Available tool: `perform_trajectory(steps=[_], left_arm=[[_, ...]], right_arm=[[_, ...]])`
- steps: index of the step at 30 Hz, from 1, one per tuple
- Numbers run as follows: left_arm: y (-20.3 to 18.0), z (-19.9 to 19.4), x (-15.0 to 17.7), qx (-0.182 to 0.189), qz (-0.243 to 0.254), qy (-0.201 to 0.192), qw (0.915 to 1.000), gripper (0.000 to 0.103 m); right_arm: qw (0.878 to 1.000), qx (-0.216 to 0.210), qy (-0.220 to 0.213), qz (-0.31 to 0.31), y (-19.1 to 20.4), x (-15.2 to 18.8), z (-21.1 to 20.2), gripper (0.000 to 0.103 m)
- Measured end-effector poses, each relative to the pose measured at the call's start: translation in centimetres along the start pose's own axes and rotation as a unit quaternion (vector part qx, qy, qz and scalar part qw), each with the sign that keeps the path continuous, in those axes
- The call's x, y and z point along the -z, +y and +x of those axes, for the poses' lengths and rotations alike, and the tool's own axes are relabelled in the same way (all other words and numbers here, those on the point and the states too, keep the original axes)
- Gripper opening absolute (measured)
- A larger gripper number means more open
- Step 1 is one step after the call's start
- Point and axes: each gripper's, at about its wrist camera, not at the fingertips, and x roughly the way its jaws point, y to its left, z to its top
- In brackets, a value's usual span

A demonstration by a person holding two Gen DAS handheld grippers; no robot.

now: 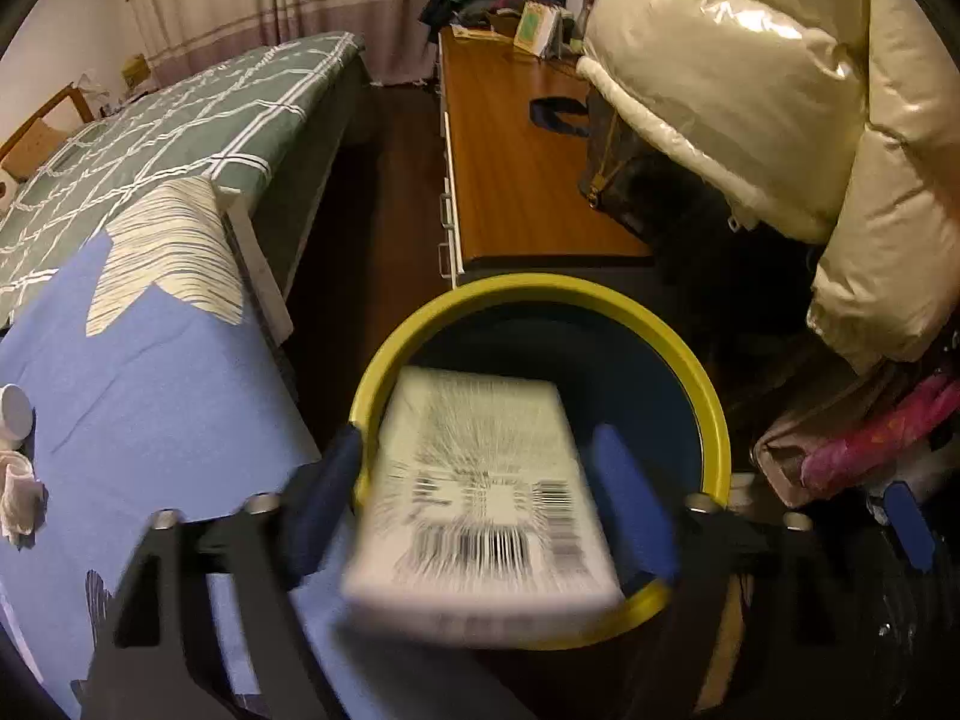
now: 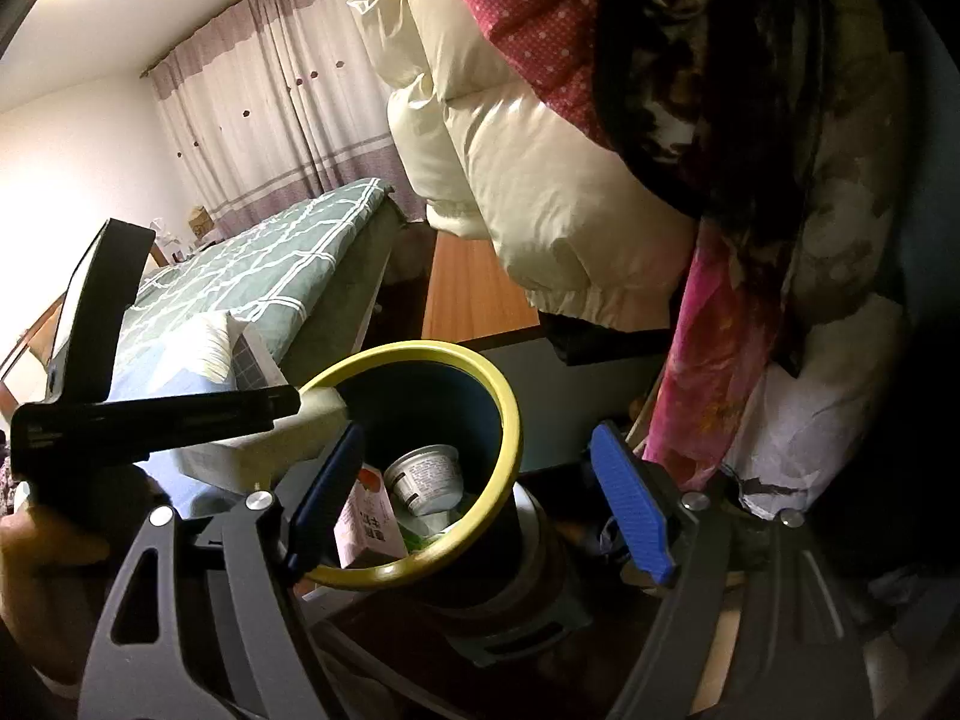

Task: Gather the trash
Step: 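Carry the cream box over the bin and open the left gripper, then move the right gripper to the white towel and pinch it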

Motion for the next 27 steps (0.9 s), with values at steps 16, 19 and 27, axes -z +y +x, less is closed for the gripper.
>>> perform_trajectory(steps=[16, 19, 27], left_arm=[[18.9, -16.6, 10.5, -0.096, -0.122, -0.153, 0.976, 0.094], [24.2, -18.8, 13.9, -0.146, -0.159, -0.168, 0.9618, 0.095], [37.1, -22.7, 21.9, -0.264, -0.253, -0.168, 0.9153, 0.095]], right_arm=[[0.997, -0.045, 0.02, -0.054, 6.4, 0.7, 0.2, 0.075], [0.995, -0.058, 0.02, -0.083, 9.0, 0.7, 0.0, 0.075], [0.976, -0.129, 0.034, -0.174, 20.1, 1.2, -0.1, 0.076]])
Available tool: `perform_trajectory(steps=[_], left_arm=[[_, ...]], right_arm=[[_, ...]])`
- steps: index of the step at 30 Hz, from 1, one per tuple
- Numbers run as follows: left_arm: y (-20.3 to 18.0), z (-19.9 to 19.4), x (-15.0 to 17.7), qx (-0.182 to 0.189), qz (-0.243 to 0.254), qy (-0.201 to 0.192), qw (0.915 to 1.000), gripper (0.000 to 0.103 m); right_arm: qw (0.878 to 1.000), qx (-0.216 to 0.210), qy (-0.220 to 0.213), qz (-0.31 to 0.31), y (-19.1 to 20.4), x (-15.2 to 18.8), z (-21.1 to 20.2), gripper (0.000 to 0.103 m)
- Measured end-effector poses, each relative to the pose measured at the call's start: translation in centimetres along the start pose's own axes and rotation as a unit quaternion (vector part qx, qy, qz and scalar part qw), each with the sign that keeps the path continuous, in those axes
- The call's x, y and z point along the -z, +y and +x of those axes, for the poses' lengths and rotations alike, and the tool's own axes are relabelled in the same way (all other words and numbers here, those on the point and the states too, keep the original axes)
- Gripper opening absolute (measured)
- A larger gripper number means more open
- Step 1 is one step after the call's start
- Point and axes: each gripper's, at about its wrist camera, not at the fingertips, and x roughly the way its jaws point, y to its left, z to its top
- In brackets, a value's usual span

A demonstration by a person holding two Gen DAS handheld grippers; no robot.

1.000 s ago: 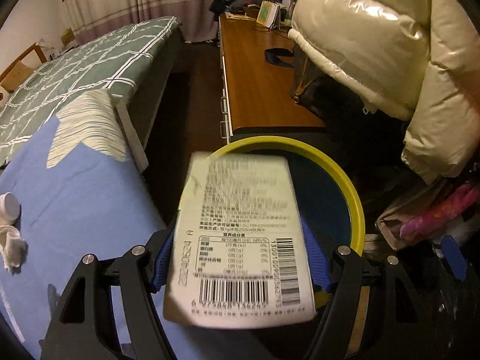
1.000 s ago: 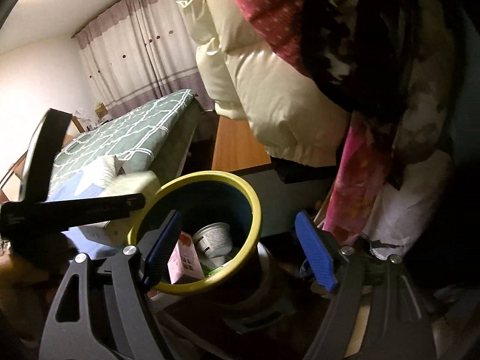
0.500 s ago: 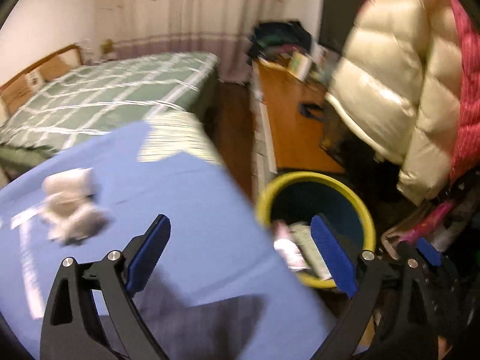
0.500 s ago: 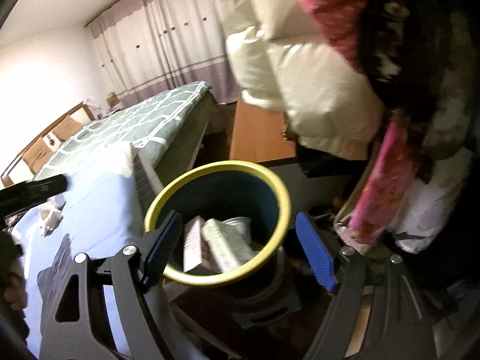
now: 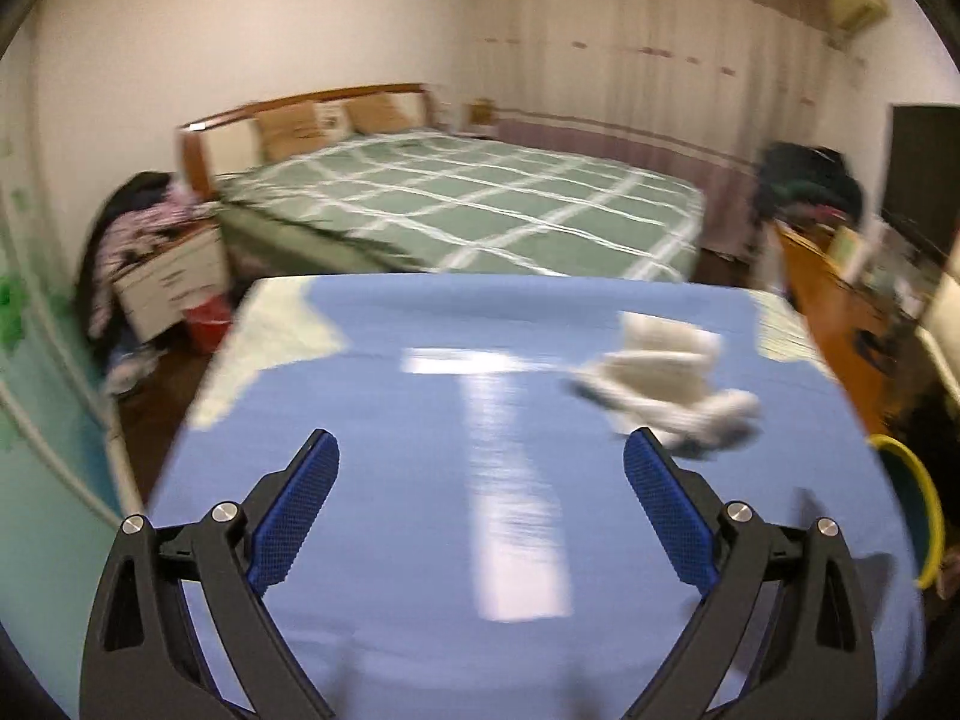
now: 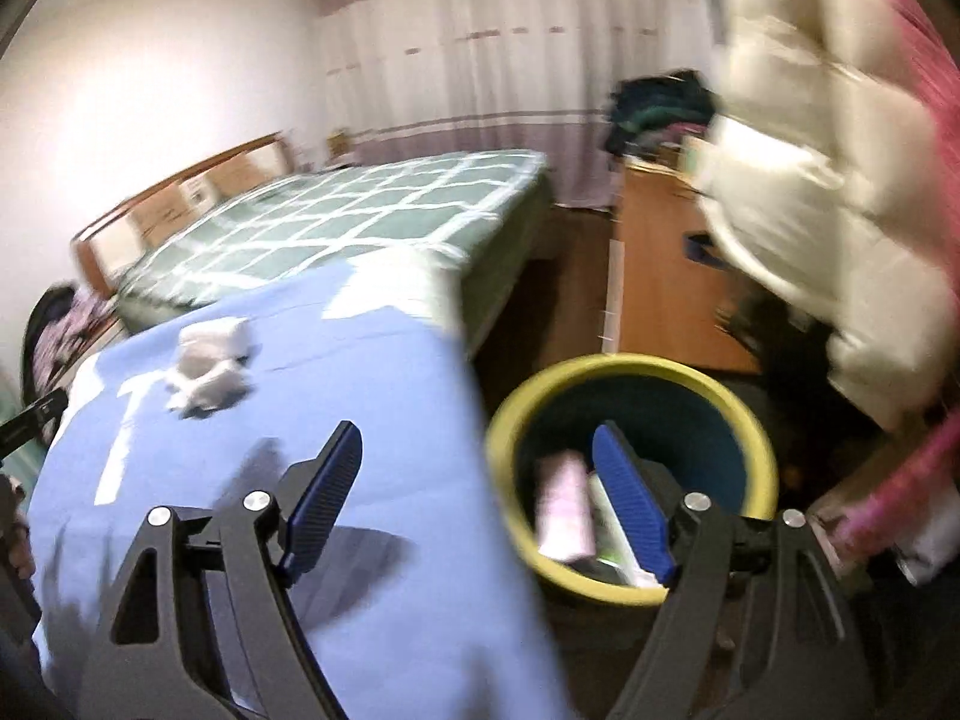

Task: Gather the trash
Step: 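Move the right gripper to the white towel and pinch it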

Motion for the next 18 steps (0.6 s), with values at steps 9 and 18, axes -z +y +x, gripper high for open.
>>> perform_trajectory(steps=[9, 18], left_arm=[[6.7, 2.9, 2.2, -0.006, -0.072, 0.023, 0.9971, 0.095], [10.6, 4.2, 2.5, -0.081, -0.13, 0.024, 0.9879, 0.095]], right_arm=[[0.99, -0.093, 0.053, -0.089, 13.0, -2.2, 6.5, 0.077], [0.982, -0.101, 0.087, -0.131, 19.7, -2.7, 13.3, 0.077]])
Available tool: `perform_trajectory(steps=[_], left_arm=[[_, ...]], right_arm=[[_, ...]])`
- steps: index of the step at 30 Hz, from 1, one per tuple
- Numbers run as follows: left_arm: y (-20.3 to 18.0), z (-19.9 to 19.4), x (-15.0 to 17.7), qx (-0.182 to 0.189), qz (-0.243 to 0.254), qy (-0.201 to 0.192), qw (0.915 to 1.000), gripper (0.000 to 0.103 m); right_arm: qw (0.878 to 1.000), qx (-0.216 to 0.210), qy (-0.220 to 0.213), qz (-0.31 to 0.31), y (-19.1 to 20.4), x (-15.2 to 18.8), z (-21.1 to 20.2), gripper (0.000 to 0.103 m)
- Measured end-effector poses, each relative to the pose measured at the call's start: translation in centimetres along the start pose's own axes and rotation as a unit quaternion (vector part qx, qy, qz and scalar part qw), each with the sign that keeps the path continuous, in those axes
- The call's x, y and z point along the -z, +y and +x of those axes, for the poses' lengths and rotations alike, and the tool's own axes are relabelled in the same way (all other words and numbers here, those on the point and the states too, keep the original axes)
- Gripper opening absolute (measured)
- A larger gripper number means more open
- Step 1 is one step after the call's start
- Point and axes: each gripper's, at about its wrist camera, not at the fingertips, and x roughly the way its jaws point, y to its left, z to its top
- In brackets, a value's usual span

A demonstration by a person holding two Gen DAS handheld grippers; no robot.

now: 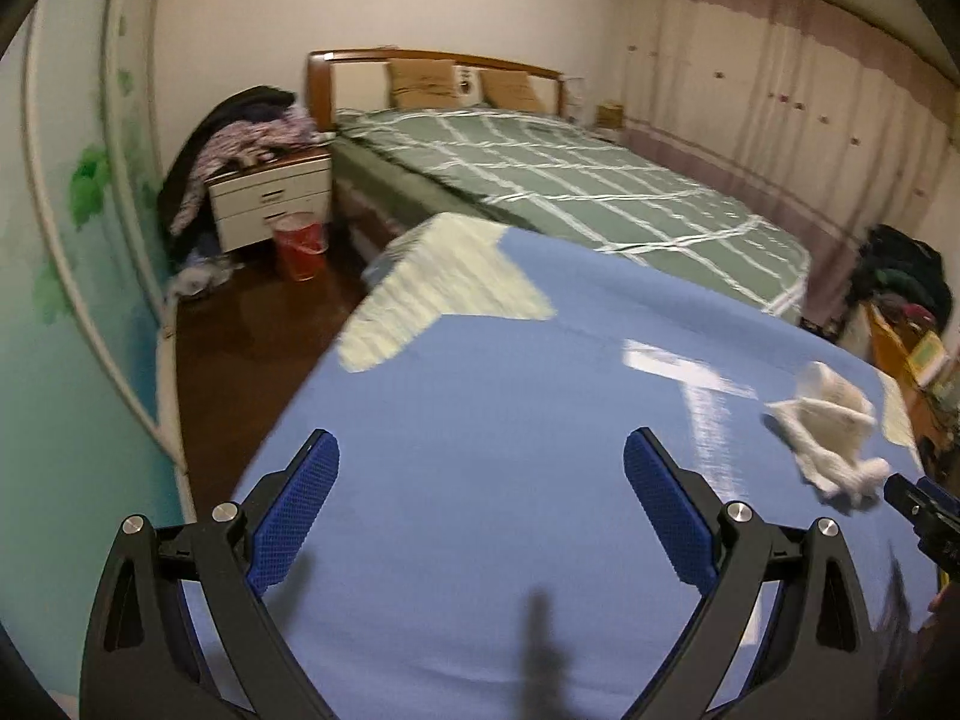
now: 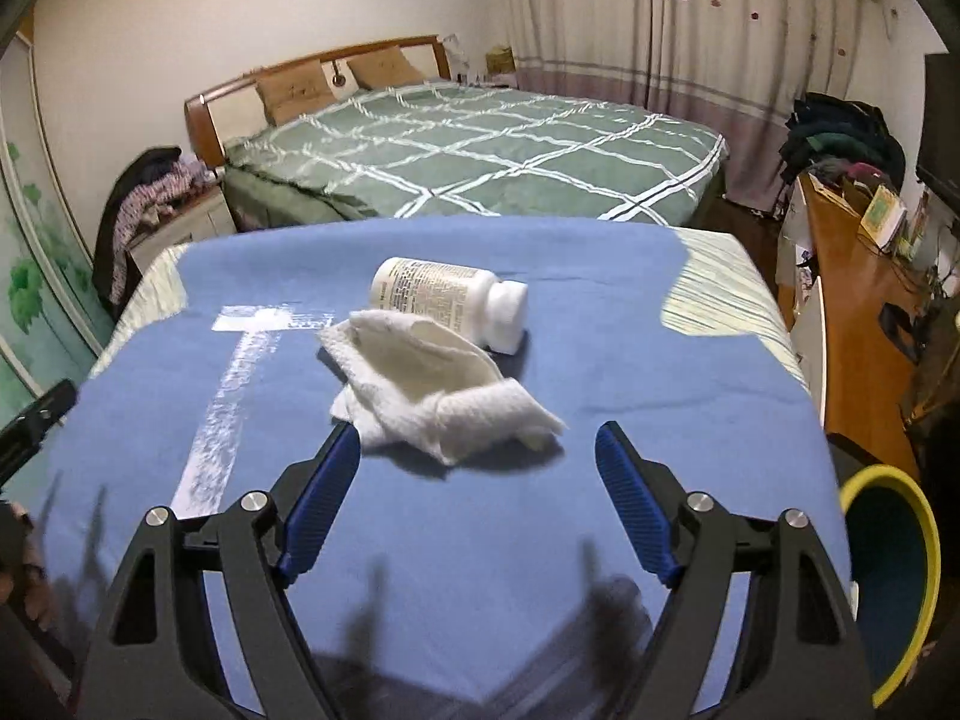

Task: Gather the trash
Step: 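Move the right gripper to the white towel and pinch it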

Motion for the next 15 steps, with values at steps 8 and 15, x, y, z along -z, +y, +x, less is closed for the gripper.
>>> perform_trajectory(steps=[8, 15], left_arm=[[-0.4, 0.5, 0.3, -0.01, 0.015, 0.009, 0.9998, 0.095], [-0.6, 0.9, 0.4, -0.005, 0.012, 0.019, 0.9997, 0.095]], right_arm=[[0.999, 0.018, 0.029, -0.028, 1.5, -1.6, 4.6, 0.077], [0.998, 0.007, 0.054, -0.024, 1.7, -1.3, 6.6, 0.041]])
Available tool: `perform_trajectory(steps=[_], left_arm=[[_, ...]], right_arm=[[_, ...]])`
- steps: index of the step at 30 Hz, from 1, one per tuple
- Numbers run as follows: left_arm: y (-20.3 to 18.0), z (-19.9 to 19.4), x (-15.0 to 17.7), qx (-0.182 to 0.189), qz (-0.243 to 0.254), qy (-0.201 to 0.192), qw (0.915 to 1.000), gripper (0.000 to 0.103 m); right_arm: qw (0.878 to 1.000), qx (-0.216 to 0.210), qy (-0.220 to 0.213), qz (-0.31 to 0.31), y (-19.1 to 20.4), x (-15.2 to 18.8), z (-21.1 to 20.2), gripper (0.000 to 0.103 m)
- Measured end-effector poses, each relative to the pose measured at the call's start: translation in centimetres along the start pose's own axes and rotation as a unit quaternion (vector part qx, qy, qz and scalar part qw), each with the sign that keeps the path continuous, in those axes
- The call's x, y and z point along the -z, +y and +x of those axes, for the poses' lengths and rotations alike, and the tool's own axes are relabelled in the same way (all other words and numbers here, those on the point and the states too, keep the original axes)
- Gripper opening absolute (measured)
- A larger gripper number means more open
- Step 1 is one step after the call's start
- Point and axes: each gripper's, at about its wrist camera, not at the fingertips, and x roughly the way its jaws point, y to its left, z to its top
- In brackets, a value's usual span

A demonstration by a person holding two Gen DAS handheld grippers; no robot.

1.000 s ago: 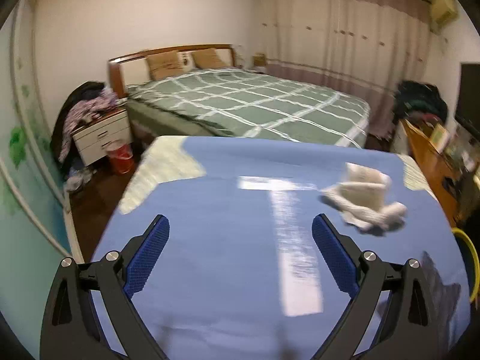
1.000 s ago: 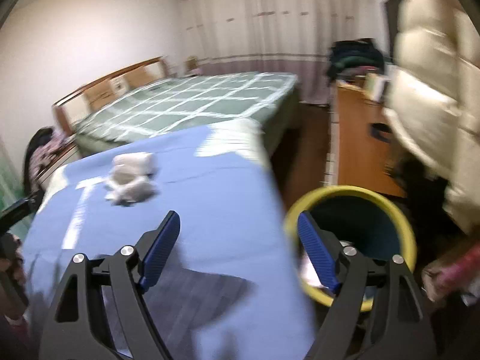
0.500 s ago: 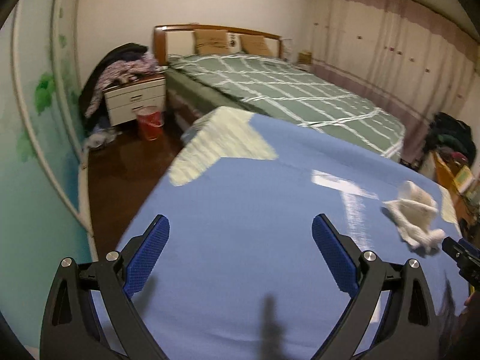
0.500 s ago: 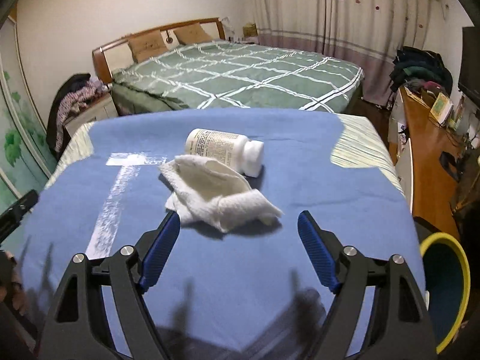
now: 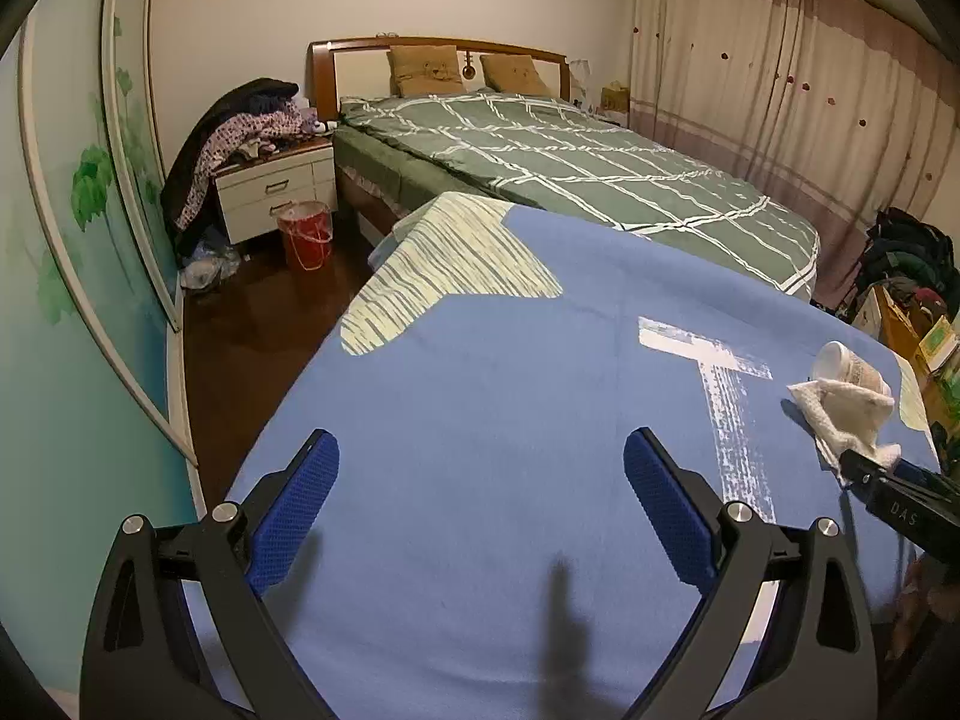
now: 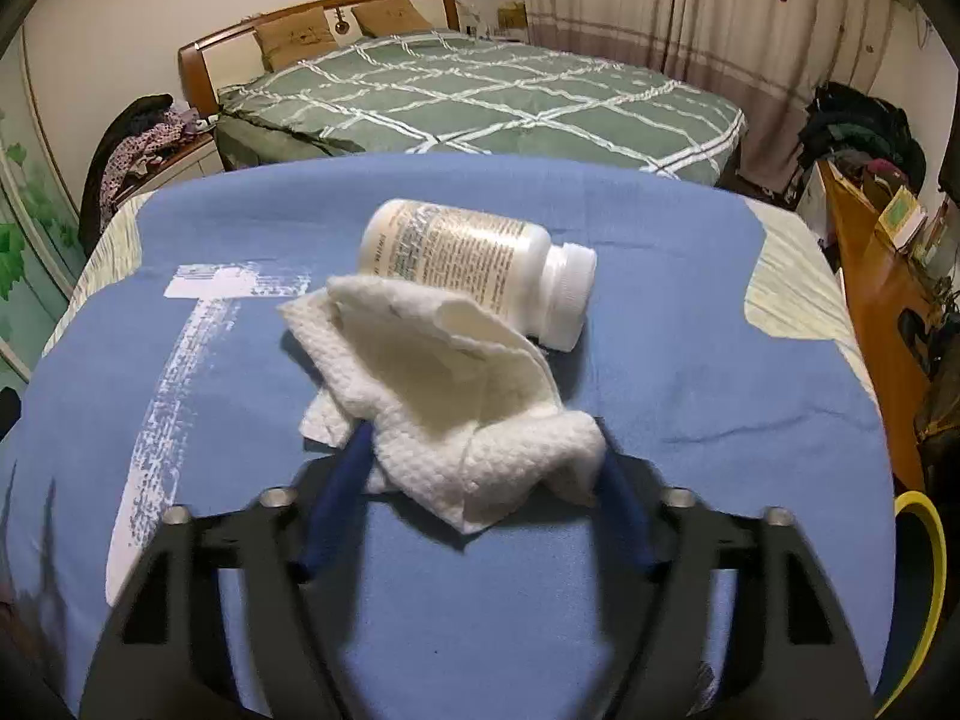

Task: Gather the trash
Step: 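Move the right gripper to the white towel and pinch it, then carry the white towel into the bin and open the right gripper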

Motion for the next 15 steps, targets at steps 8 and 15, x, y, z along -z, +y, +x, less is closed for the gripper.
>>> perform_trajectory(steps=[8, 15], left_arm=[[-0.4, -0.1, 0.3, 0.003, 0.008, -0.001, 1.0, 0.095], [-0.8, -0.3, 0.4, 0.007, 0.013, 0.0, 0.9999, 0.095]], right_arm=[[0.999, -0.036, -0.014, -0.007, 0.4, 0.8, -2.4, 0.009], [0.997, -0.058, -0.051, 0.008, -1.7, 3.4, -8.7, 0.009]])
